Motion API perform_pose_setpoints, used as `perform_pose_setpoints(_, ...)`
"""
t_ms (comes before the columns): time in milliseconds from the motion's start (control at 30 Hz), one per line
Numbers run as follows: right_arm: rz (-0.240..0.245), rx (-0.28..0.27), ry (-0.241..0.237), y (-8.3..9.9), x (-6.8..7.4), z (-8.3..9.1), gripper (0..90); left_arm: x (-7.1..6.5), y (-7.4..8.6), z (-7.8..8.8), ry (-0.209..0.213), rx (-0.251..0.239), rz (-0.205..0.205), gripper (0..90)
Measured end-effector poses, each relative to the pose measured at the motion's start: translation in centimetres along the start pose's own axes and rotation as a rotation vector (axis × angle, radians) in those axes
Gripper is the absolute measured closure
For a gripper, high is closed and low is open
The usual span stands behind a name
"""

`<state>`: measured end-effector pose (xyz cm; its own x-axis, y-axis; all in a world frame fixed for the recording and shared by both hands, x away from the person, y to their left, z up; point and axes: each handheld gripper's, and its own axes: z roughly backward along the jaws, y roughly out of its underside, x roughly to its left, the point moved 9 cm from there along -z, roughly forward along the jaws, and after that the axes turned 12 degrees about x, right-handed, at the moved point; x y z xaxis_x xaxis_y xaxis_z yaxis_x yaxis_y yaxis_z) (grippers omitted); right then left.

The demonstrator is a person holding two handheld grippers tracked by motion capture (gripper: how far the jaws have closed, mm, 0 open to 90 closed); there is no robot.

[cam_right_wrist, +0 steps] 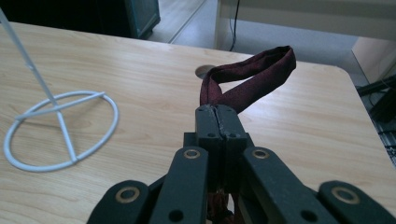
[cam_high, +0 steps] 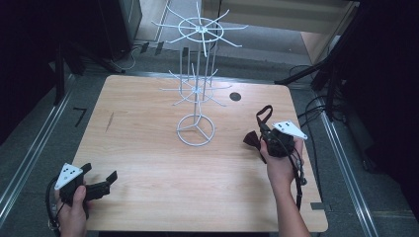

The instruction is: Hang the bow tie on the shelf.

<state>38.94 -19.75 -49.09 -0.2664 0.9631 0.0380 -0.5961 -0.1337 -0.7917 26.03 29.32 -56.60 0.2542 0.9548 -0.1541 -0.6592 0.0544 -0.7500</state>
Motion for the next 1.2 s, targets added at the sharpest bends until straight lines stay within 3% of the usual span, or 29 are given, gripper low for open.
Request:
perform_pose_setpoints(500,0.043,-0.064,-0.062,-2.4,3.8,1.4,90.0,0.0,0.0,0.0,0.001,-0.003,0.001,0.1)
perform_pose_setpoints(1200,0.116,-0.109,-0.144,-3.5,8.7,3.4,90.0,0.0,0.0,0.0,0.000,0.002,-0.002,0.1)
